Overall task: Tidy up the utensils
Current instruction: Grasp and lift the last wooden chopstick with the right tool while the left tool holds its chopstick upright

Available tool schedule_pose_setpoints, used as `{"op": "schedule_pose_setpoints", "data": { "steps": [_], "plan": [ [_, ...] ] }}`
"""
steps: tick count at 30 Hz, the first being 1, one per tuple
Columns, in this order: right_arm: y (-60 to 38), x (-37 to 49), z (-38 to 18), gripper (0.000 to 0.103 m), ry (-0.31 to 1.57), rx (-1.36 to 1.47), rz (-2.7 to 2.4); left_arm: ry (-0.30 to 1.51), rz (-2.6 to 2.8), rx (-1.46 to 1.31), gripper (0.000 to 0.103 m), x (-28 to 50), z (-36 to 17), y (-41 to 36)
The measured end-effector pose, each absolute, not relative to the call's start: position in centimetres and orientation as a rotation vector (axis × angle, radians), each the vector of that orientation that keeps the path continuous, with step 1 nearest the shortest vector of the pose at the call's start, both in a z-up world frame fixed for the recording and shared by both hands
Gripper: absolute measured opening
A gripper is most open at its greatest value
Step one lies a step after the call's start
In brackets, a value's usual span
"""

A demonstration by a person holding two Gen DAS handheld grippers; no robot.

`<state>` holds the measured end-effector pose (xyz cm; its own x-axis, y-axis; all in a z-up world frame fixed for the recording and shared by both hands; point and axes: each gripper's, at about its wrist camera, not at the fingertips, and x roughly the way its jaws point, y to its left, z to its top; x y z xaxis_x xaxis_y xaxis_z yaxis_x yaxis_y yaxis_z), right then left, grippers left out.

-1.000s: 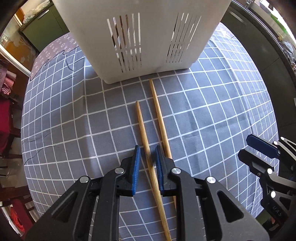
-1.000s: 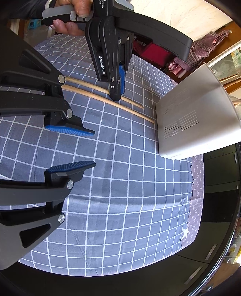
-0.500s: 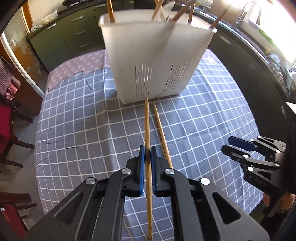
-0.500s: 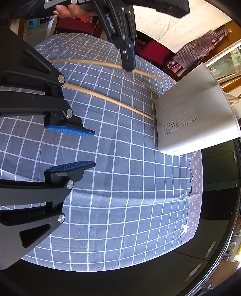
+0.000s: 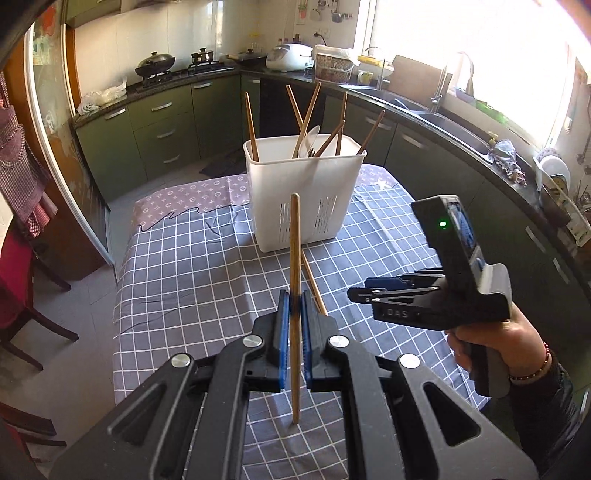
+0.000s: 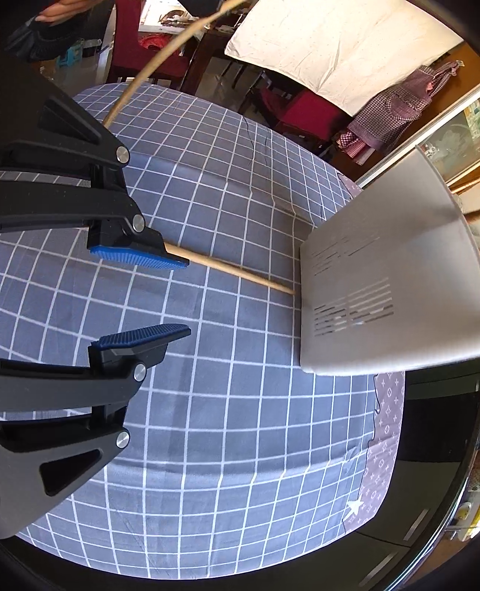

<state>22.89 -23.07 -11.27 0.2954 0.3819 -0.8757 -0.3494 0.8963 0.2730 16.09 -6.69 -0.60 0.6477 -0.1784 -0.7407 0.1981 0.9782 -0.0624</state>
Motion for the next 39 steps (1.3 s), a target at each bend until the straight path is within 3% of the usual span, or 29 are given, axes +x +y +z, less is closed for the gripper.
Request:
{"op": "schedule_pose_setpoints", "data": {
  "steps": [6,12,19,22,27,39],
  "plan": [
    [-19.5,23.8,-12.0,0.03,1.184,-0.042,0.451,0.817,-0.221,0.029,0.006,15.1,-0.6,-6.0],
    [-17.5,24.4,-13.1,0.02,1.192,-0.095,0.401,0.806,-0.237,0.043,0.006,14.5,-0.5,-5.9],
    [-16.1,24.7,-13.7,0.02,1.175,-0.124,0.349,0.798,-0.263,0.052,0.006,14.2,-0.4,-6.0],
    [-15.8,24.6,-13.7,0.01,1.154,-0.154,0.318,0.797,-0.268,0.05,0.006,14.1,-0.4,-5.8],
    [-16.5,24.1,-13.5,0.007,1.142,-0.141,0.328,0.796,-0.264,0.046,0.006,14.0,-0.5,-5.3],
    [-24.1,17.8,-4.4,0.007,0.911,-0.021,0.411,0.799,-0.248,0.06,0.007,13.7,-0.4,-5.4]
  ]
}}
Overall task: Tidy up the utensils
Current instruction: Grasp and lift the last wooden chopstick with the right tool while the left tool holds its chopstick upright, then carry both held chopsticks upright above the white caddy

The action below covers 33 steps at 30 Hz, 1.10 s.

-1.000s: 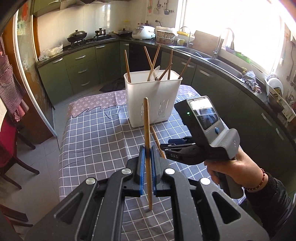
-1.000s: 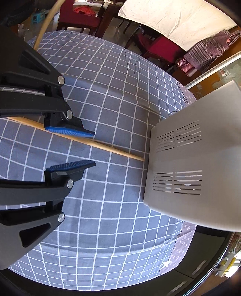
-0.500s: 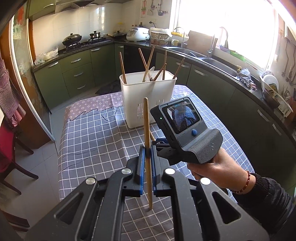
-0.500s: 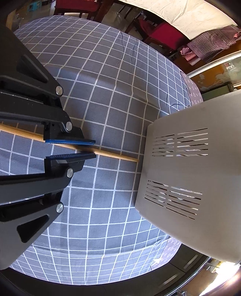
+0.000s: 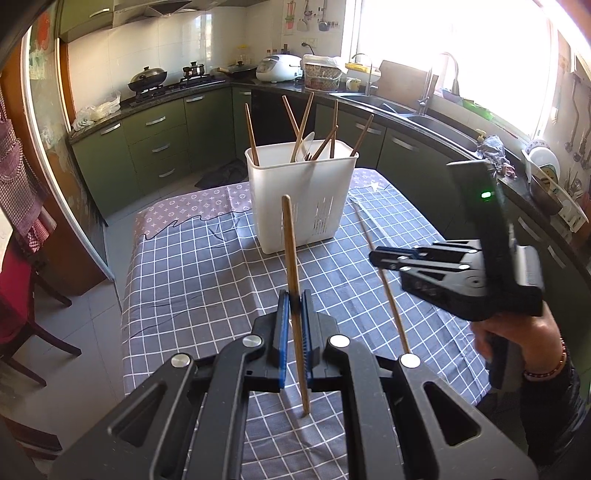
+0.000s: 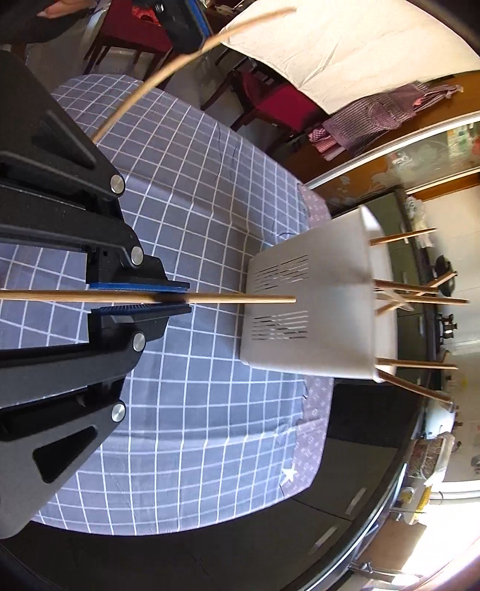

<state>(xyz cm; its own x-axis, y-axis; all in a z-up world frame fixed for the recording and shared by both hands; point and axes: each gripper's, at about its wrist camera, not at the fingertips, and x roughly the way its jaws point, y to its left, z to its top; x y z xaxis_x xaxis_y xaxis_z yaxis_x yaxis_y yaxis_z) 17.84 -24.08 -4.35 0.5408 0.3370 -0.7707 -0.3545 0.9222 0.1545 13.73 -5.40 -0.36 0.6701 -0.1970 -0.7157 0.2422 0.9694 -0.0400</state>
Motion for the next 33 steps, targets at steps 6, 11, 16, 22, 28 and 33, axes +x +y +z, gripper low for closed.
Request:
{"op": "schedule_pose_setpoints", "data": {
  "steps": [6,11,16,22,28,33],
  "plan": [
    [-26.8,14.2,0.2,0.007,0.769,0.006,0.411,0.798,-0.243,0.075,0.007,13.3,-0.2,-5.8],
    [-27.0,12.4,1.4,0.007,0.72,-0.01,0.41,0.796,-0.241,0.092,0.007,13.2,-0.2,-6.4],
    [-26.7,11.4,1.5,0.007,0.713,-0.023,0.418,0.795,-0.239,0.103,0.007,13.0,-0.2,-6.6],
    [-26.5,11.4,1.2,0.007,0.713,-0.015,0.431,0.799,-0.24,0.096,0.006,13.0,-0.1,-6.5],
    [-26.8,11.5,1.5,0.007,0.698,-0.012,0.434,0.799,-0.24,0.091,0.006,13.0,-0.1,-6.4],
    [-26.8,11.3,1.6,0.007,0.695,-0.014,0.442,0.796,-0.243,0.09,0.006,13.0,0.1,-6.4]
  ]
}}
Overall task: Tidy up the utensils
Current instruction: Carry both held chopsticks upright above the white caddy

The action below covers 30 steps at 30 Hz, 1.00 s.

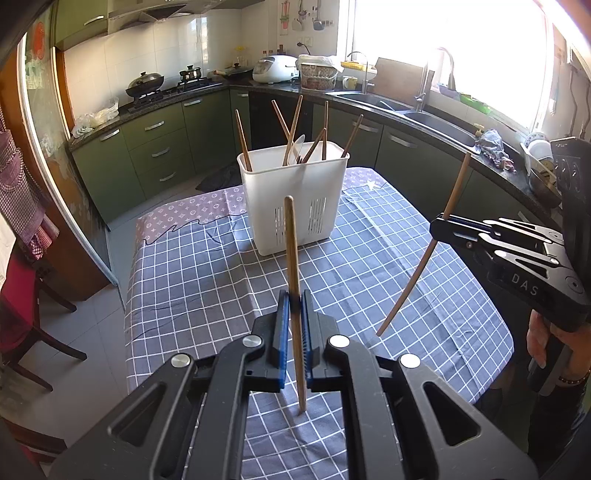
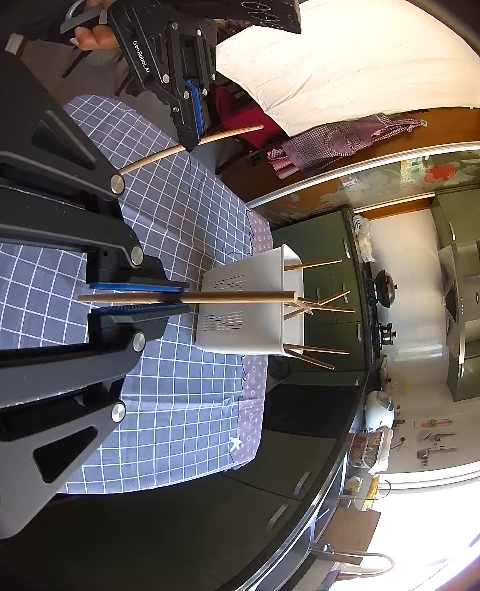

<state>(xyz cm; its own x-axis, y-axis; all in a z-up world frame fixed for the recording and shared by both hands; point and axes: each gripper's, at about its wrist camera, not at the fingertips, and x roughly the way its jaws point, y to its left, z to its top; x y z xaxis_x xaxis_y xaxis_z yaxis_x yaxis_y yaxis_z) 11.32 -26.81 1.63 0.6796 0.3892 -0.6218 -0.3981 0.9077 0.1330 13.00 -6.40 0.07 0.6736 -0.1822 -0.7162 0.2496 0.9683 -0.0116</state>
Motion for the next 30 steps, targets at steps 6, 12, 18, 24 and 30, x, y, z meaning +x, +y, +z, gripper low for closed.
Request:
{"op": "schedule_pose_setpoints", "data": {
  "steps": [6,12,18,24,30],
  "plan": [
    [-26.9,11.5,1.5,0.007,0.7,-0.009,0.45,0.797,-0.245,0.092,0.006,13.4,0.4,-6.5],
    [-27.2,11.6,1.4,0.007,0.704,-0.001,0.458,0.794,-0.243,0.092,0.006,13.8,0.8,-6.6],
    [-27.4,11.8,1.2,0.007,0.712,0.0,0.463,0.793,-0.248,0.089,0.006,14.4,1.4,-6.9],
    [-27.7,11.9,1.0,0.007,0.718,0.008,0.469,0.794,-0.264,0.086,0.006,15.4,2.8,-7.3],
    [-27.9,11.9,0.9,0.007,0.719,0.014,0.48,0.793,-0.291,0.084,0.006,16.7,5.1,-7.8]
  ]
}}
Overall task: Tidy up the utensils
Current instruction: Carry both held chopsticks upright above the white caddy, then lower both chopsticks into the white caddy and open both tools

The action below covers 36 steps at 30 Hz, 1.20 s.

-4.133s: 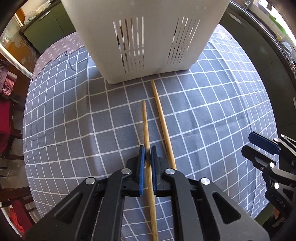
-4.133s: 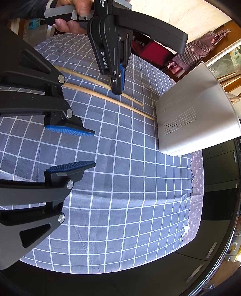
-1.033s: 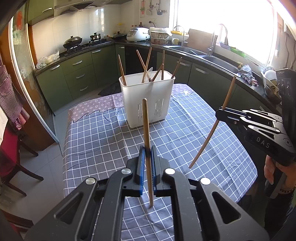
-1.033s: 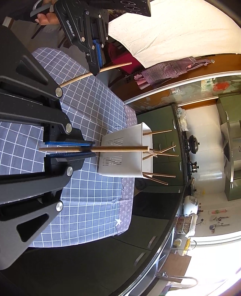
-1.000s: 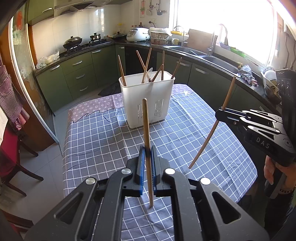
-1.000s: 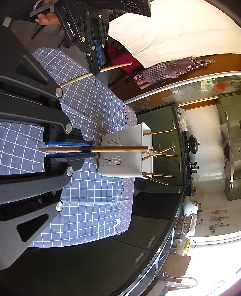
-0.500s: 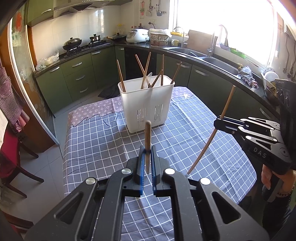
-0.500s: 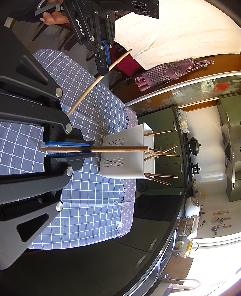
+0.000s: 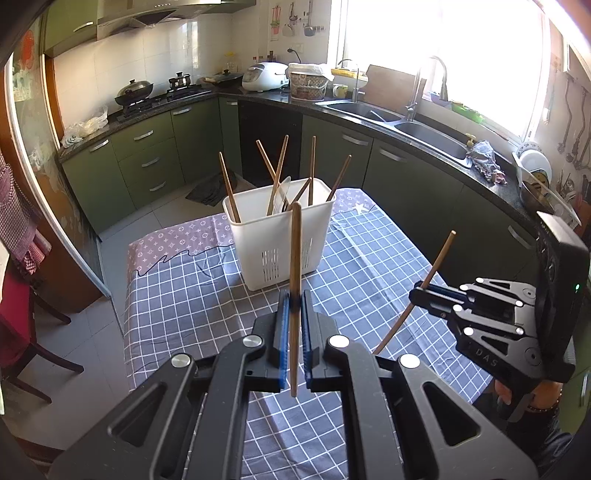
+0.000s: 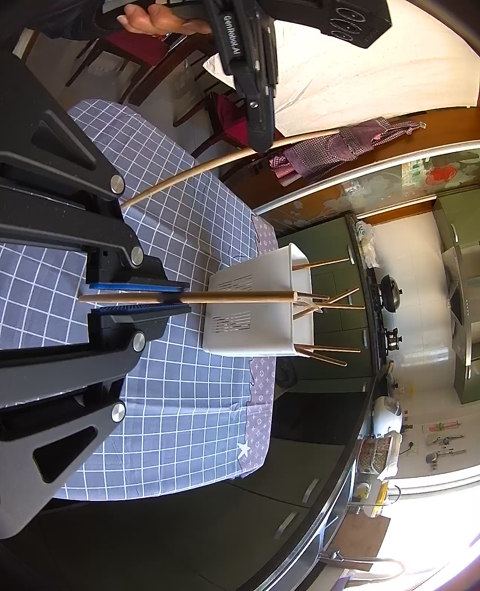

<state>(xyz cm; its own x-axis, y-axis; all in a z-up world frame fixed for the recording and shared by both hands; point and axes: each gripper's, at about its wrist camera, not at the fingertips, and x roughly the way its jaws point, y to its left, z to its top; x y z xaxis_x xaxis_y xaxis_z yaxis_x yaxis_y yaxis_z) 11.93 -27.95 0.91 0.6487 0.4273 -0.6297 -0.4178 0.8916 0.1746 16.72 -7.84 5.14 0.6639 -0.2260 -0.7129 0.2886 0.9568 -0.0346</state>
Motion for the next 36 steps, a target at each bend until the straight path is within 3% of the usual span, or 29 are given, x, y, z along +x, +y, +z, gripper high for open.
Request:
{"op": "schedule_pose_setpoints", "data": {
  "steps": [22,36],
  "plan": [
    [-29.0,13.3,0.5,0.007,0.727,0.039,0.502,0.738,-0.264,0.062,0.006,25.4,16.2,-8.3],
    [-29.4,14.3,0.1,0.007,0.733,0.062,0.508,0.688,-0.165,0.091,0.006,30.7,18.7,-8.4]
  ]
}}
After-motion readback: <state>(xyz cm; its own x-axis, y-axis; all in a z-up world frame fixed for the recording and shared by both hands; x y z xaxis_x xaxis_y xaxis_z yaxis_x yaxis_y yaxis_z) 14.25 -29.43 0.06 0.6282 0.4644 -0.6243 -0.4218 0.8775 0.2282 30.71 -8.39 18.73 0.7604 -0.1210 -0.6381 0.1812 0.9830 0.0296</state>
